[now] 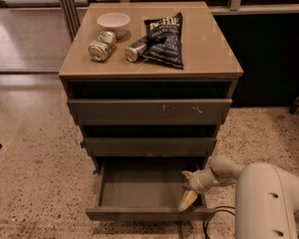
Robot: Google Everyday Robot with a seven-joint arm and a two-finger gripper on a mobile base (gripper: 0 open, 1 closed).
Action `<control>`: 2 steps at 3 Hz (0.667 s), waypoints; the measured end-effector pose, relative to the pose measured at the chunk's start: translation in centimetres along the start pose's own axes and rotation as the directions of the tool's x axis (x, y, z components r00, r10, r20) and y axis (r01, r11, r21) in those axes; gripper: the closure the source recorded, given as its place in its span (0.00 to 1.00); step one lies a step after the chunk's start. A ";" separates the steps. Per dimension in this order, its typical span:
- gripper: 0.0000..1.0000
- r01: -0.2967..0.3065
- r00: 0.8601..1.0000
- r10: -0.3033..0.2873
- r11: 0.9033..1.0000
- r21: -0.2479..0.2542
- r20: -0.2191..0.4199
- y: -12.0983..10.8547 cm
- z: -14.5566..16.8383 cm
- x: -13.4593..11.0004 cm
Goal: Open bottom drawer
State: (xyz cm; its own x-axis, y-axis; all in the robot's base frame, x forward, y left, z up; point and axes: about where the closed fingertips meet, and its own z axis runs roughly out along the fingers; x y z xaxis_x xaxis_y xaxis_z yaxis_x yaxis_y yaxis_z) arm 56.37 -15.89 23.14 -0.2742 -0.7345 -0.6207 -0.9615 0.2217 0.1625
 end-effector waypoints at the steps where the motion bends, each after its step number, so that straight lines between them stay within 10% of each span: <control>1: 0.19 -0.011 1.000 0.011 1.000 -0.007 -0.008 -2.2 0.4 -1.0; 2: 0.42 -0.043 0.999 0.043 0.999 -0.031 -0.019 -3.9 2.7 -0.1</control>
Offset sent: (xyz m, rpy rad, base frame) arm 0.0575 0.0111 -0.0640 -0.0129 0.1046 -0.0274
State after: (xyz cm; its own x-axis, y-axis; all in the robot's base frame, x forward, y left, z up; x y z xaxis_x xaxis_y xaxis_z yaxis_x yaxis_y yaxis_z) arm 60.21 -14.91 20.52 -0.3153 -0.7364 -0.5986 -0.9488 0.2334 0.2127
